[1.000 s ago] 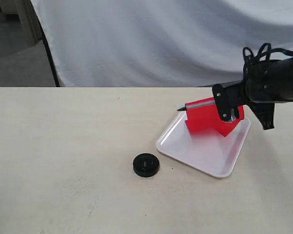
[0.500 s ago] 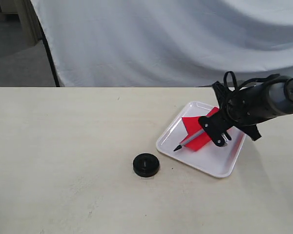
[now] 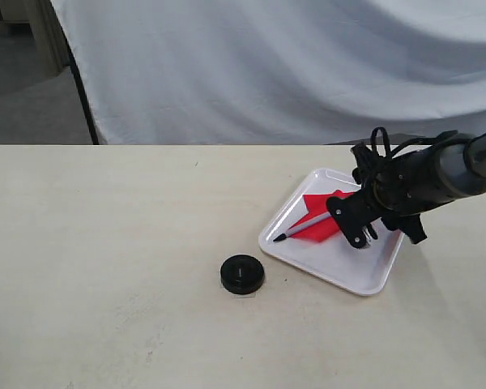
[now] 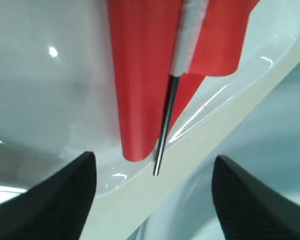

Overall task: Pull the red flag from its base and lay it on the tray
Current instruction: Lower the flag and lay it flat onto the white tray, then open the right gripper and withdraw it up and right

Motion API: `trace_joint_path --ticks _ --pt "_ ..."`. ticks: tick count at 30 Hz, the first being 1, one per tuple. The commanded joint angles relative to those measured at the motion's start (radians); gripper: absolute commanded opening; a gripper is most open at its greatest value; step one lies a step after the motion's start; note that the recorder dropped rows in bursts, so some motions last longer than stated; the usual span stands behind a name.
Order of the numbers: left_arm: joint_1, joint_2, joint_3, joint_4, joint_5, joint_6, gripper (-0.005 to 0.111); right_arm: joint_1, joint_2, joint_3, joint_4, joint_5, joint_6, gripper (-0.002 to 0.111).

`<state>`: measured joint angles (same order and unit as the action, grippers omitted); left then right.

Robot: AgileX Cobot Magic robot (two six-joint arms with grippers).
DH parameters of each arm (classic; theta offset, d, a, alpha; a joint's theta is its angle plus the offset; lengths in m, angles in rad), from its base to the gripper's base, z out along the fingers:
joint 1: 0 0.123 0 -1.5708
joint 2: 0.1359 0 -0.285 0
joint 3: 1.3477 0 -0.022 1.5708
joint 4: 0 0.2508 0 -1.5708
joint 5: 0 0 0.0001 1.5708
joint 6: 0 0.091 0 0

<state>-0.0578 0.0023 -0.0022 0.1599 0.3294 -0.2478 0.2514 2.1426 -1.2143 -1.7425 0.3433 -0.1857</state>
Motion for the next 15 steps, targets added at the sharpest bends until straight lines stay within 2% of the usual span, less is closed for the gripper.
trace_joint_path --ticks 1,8,9,11,13,14,15 --pt "-0.004 -0.002 0.002 0.000 -0.001 0.003 0.000 -0.003 -0.039 -0.005 0.004 0.011 0.016 0.060" --pt "-0.004 -0.002 0.002 0.000 -0.001 0.003 0.000 -0.003 -0.121 -0.005 0.156 0.032 0.014 0.059" --pt "-0.004 -0.002 0.002 0.000 -0.001 0.003 0.000 -0.003 -0.135 -0.005 0.179 0.043 0.014 0.054" --pt "-0.004 -0.002 0.002 0.000 -0.001 0.003 0.000 -0.003 -0.158 -0.005 0.210 0.090 0.038 0.037" --pt "-0.004 -0.002 0.002 0.000 -0.001 0.003 0.000 -0.003 -0.184 -0.005 0.283 0.155 0.077 0.009" --pt "-0.004 -0.002 0.002 0.000 -0.001 0.003 0.000 -0.003 -0.198 -0.005 0.337 0.168 0.107 0.000" --pt "-0.004 -0.002 0.002 0.000 -0.001 0.003 0.000 -0.003 -0.209 -0.005 0.387 0.171 0.131 0.001"
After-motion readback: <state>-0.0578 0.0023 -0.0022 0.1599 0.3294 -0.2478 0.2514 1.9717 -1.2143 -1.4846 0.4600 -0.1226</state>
